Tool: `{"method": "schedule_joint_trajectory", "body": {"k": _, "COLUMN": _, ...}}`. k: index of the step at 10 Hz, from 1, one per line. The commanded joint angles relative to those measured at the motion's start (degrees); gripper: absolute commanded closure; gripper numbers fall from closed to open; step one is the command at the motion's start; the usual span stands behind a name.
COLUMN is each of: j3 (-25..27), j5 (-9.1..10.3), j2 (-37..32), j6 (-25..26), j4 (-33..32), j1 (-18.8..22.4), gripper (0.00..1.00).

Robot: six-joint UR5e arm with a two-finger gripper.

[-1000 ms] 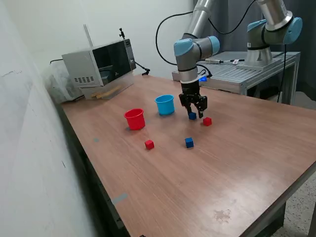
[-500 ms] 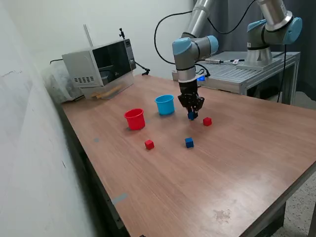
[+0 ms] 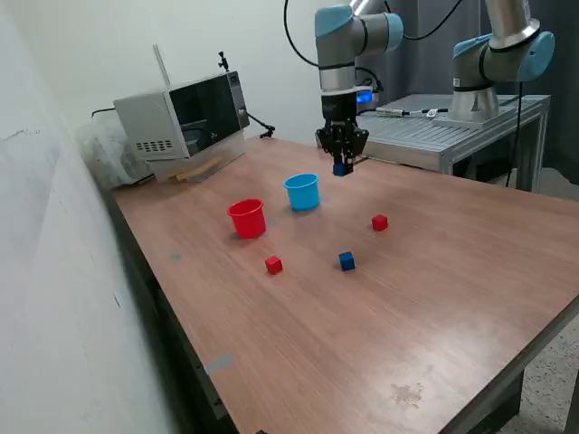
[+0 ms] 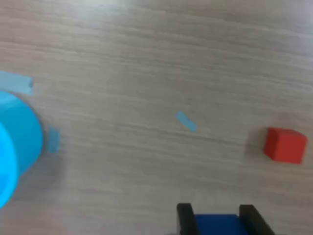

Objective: Place red objects in the red bin, and blue objects in the blue bin.

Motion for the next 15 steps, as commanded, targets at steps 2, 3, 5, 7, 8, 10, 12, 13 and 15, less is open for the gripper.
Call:
{"method": "schedule_joint_trajectory", "body": {"k": 2, "j3": 0.3, "j5": -0.17, "j2": -6.1, "j6": 0.1, "j4": 4.5, "j1": -0.5, "gripper": 1.00}}
{"method": "schedule_joint_trajectory", "body": {"k": 3, "j3": 0.1, "j5": -0.17, "j2": -6.0, "j6": 0.1, "j4": 4.5, "j1": -0.9, "gripper": 1.00}}
{"method": "schedule_joint_trajectory", "body": {"k": 5, "j3": -0.1, "j5": -0.08, "j2": -5.3, "j6": 0.1, "j4": 4.5, "j1": -6.0, "gripper": 1.00}}
{"method": "schedule_joint_trajectory", "body": {"k": 7, "j3": -0.6, "j5": -0.08, "j2": -1.5, "j6": 0.0, "j4": 4.3, "j1": -10.9, "gripper": 1.00}}
{"method": "schedule_joint_trajectory", "body": {"k": 8, "j3": -0.7, "j5": -0.08, "j2": 0.4, "j6": 0.0, "j4": 4.1, "j1": -12.4, "gripper": 1.00}}
{"method": "schedule_joint_trajectory", "body": {"k": 10, "j3": -1.4, "j5": -0.08, "j2": 2.9, "j6": 0.0, "j4": 3.9, "j1": -14.3, "gripper": 1.00}}
{"method": "schedule_joint_trajectory", "body": {"k": 12, "j3": -1.6, "j5": 0.00, "j2": 3.2, "j6": 0.0, "j4": 3.9, "j1": -14.6, "gripper": 1.00}}
{"method": "schedule_joint_trajectory", "body": {"k": 13, "j3": -1.6, "j5": 0.09, "j2": 3.1, "j6": 0.0, "j4": 3.7, "j1": -14.5, "gripper": 0.00}}
{"method": "schedule_joint_trajectory", "body": {"k": 15, "j3": -1.6, "j5": 0.09, "j2": 3.0, "j6": 0.0, "j4": 3.4, "j1": -14.4, "gripper": 0.00}}
